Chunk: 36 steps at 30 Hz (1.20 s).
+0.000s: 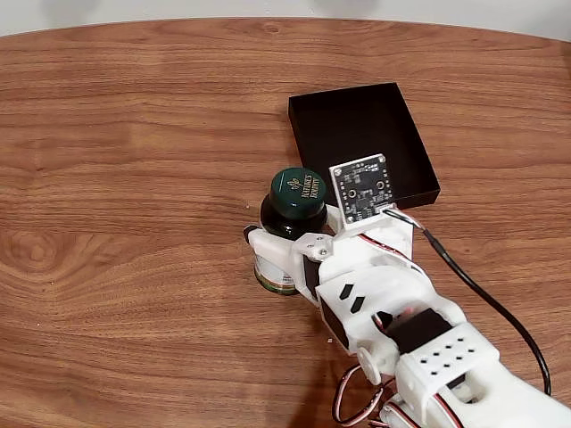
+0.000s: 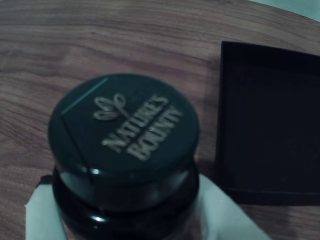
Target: Pick up the pill bottle and place it in the black box.
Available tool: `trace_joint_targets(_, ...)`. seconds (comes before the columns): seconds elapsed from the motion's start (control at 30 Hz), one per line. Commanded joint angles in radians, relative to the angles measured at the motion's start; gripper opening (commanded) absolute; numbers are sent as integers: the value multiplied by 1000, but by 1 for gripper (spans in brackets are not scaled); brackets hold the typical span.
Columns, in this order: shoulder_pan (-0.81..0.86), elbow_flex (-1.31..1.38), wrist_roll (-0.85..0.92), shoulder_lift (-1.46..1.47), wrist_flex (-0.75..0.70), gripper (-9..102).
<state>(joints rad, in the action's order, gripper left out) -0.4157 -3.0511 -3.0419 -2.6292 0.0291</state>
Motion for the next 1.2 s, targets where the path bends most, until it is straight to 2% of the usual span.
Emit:
trace_joint_targets(0.0,-20,26,15,-153,-80,20)
trace_joint_targets(0.13,-28,21,25,-288,-183,20)
trace_joint_targets(0.47,37,21,3,-430,-181,21)
trace_joint_targets(0.7,103,25,21,-706,-365,19)
trace_joint_targets(0.8,132,112,26,-653,-434,20)
trace_joint_targets(0.87,150,196,41,-534,-430,20)
trace_joint_targets(1.0,209,342,66,-255,-319,18)
trace_joint_targets(1.17,244,379,60,-103,-187,17)
